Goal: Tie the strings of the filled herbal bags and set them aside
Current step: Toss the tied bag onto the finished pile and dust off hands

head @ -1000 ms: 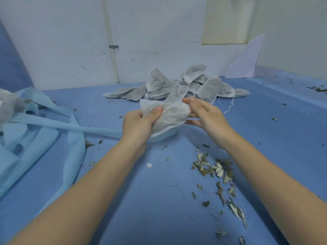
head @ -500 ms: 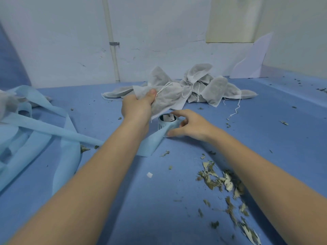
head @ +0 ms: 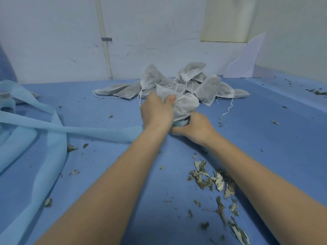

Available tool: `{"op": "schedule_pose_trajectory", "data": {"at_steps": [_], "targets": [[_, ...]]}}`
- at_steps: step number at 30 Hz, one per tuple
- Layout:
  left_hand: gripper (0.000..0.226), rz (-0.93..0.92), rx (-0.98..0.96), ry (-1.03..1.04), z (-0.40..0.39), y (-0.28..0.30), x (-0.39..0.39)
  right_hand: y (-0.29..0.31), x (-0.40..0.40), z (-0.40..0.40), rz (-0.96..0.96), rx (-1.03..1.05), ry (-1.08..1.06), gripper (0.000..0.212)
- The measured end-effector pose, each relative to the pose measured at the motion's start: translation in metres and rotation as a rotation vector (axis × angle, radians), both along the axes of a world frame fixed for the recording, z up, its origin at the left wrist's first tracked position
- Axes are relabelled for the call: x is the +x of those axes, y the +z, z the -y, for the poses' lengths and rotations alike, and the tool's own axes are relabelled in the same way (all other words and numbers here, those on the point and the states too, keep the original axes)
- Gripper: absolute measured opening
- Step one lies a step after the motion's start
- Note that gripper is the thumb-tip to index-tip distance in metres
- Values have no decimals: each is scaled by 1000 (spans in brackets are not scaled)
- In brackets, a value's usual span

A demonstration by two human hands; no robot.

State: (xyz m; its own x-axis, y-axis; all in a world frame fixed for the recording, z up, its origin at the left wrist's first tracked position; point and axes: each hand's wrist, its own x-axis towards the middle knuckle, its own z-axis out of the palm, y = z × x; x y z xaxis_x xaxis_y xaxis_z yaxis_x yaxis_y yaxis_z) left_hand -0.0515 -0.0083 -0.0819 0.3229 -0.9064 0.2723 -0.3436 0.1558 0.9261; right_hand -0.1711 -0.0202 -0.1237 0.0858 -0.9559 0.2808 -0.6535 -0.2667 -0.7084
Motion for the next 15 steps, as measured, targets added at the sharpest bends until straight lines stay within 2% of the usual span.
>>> {"op": "schedule_pose_trajectory", "data": {"at_steps": [3,6,9,11,15], "targets": [[30,23,-10,11,-1,-4,-7,1,1,-8,61,-1,1,51],[31,55,-13,17,-1,-6,-9,1,-6,-14,152,89,32,76],[31,67,-36,23,-1,-6,-8,0,-20,-21,199,184,-8,85],[32,70,-37,33,0,-6,-7,0,-25,-26,253,197,-32,77],[32,85,-48,34,3,-7,-7,-3,-20,-29,235,70,-114,35]]}}
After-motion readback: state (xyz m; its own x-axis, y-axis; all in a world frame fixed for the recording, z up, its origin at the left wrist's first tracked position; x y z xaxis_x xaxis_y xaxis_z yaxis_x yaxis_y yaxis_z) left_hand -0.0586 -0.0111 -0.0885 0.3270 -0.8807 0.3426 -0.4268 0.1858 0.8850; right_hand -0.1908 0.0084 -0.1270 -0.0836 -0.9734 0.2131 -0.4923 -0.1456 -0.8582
